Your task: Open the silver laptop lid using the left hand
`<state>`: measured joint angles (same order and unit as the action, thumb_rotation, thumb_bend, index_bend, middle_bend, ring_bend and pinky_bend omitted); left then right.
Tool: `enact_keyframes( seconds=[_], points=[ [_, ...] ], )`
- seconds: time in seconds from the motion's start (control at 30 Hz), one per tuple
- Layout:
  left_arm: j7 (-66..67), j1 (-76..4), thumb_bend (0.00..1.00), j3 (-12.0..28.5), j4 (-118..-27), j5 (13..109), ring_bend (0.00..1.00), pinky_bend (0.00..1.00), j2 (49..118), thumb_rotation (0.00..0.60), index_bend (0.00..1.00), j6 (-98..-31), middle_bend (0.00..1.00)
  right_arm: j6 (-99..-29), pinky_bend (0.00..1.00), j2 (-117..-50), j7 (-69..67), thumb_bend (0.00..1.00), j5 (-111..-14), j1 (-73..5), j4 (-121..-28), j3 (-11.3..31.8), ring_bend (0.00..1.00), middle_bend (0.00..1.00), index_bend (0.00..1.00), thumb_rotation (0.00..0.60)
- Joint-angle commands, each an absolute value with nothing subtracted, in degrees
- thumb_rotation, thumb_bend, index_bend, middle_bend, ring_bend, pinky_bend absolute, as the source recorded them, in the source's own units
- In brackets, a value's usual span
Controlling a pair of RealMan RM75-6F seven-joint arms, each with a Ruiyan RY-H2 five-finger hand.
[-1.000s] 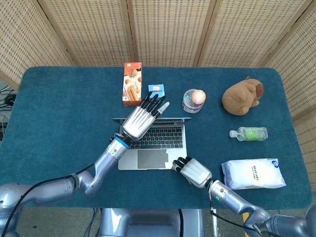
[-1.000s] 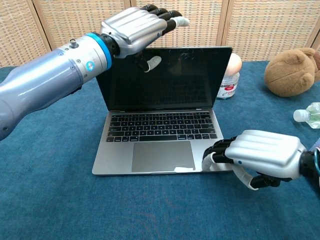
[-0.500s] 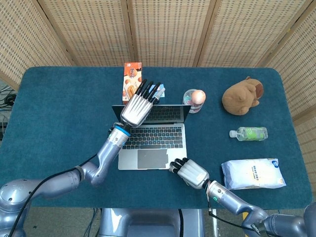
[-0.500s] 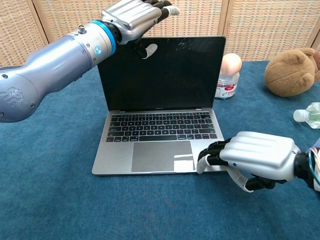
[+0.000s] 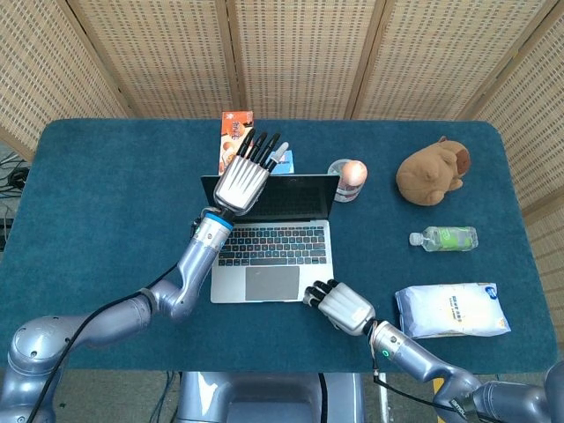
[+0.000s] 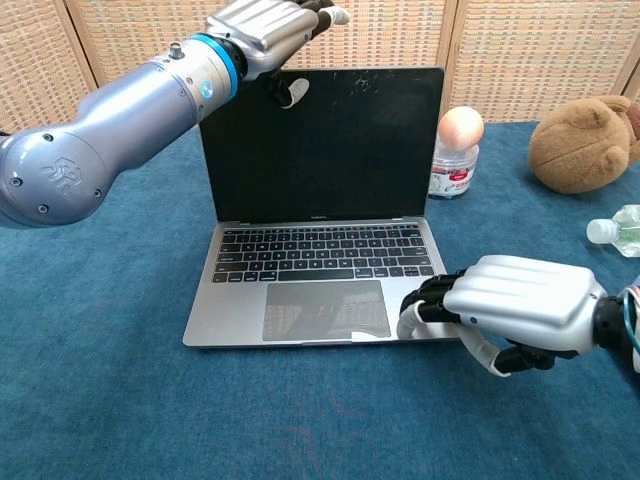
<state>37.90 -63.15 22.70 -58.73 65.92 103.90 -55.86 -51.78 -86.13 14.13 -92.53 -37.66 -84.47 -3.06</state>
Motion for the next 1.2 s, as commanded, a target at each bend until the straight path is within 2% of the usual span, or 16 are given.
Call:
enact_keyframes(
  seconds=[0.03, 0.37, 0.53, 0.7, 0.77, 0.83, 0.9, 0.97, 1.0, 1.07, 1.13, 1.2],
  points=[
    [37.6, -63.4, 0.51, 22.2, -58.5, 66.2, 0.00, 0.00, 104.1, 0.600, 0.00, -56.3, 0.00, -51.9, 0.28, -85.8, 14.2, 1.00, -92.2, -37.6, -84.9, -3.0, 0.17, 0.20, 0.23, 0.600],
    [35.5, -61.3, 0.51, 20.7, -67.8, 68.0, 0.00, 0.00, 98.3, 0.600, 0.00, -58.6, 0.00, -53.2, 0.28, -85.6, 13.2, 1.00, -92.3, -37.1, -84.6, -3.2, 0.17, 0.20, 0.23, 0.600],
    [31.1, -59.3, 0.43, 20.0, -75.7, 70.3, 0.00, 0.00, 93.5, 0.600, 0.00, -59.7, 0.00, -55.9, 0.28, -84.6, 12.4, 1.00, -93.1, -36.7, -85.7, -2.5, 0.17, 0.20, 0.23, 0.600],
    [28.0, -57.2, 0.40, 20.4, -85.1, 72.8, 0.00, 0.00, 87.4, 0.600, 0.00, -62.1, 0.00, -59.6, 0.28, -81.0, 12.0, 1.00, -94.0, -36.0, -89.6, -1.3, 0.17, 0.20, 0.23, 0.600],
    [28.2, -56.1, 0.34, 20.7, -88.8, 73.7, 0.00, 0.00, 84.6, 0.600, 0.00, -63.7, 0.00, -61.4, 0.28, -79.2, 12.0, 1.00, -94.5, -35.5, -91.2, -0.9, 0.17, 0.20, 0.23, 0.600],
    [28.7, -54.9, 0.23, 20.8, -91.6, 73.9, 0.00, 0.00, 82.1, 0.600, 0.00, -64.9, 0.00, -63.3, 0.28, -77.4, 11.7, 1.00, -95.0, -34.8, -92.4, -0.7, 0.17, 0.20, 0.23, 0.600],
    [28.7, -53.2, 0.07, 20.8, -94.7, 74.1, 0.00, 0.00, 78.8, 0.600, 0.00, -66.2, 0.00, -66.2, 0.28, -75.4, 10.7, 1.00, -95.4, -33.5, -93.1, -0.4, 0.17, 0.20, 0.23, 0.600],
    [28.0, -51.2, 0.01, 20.5, -97.1, 74.1, 0.00, 0.00, 75.9, 0.600, 0.00, -67.3, 0.00, -68.7, 0.28, -73.9, 9.5, 1.00, -95.7, -32.3, -93.2, -0.4, 0.17, 0.20, 0.23, 0.600],
    [27.5, -50.2, 0.00, 20.2, -98.2, 74.5, 0.00, 0.00, 74.4, 0.600, 0.00, -67.9, 0.00, -70.0, 0.28, -73.3, 8.9, 0.97, -95.8, -31.6, -92.9, -0.4, 0.17, 0.19, 0.23, 0.600],
    [25.8, -47.2, 0.00, 19.0, -100.0, 76.5, 0.00, 0.00, 70.9, 0.600, 0.00, -70.4, 0.00, -73.5, 0.28, -72.0, 7.1, 0.83, -95.5, -29.5, -91.3, -0.4, 0.14, 0.17, 0.23, 0.600],
    [23.0, -44.1, 0.00, 17.8, -101.0, 78.2, 0.00, 0.00, 68.3, 0.600, 0.00, -73.1, 0.00, -76.6, 0.26, -71.7, 5.3, 0.63, -94.9, -27.5, -89.5, -0.2, 0.10, 0.14, 0.23, 0.600],
    [19.3, -40.5, 0.00, 16.4, -101.5, 79.4, 0.00, 0.00, 66.2, 0.600, 0.00, -76.3, 0.00, -79.6, 0.20, -71.8, 3.7, 0.51, -93.5, -25.3, -87.5, 0.4, 0.05, 0.10, 0.22, 0.600]
  ],
)
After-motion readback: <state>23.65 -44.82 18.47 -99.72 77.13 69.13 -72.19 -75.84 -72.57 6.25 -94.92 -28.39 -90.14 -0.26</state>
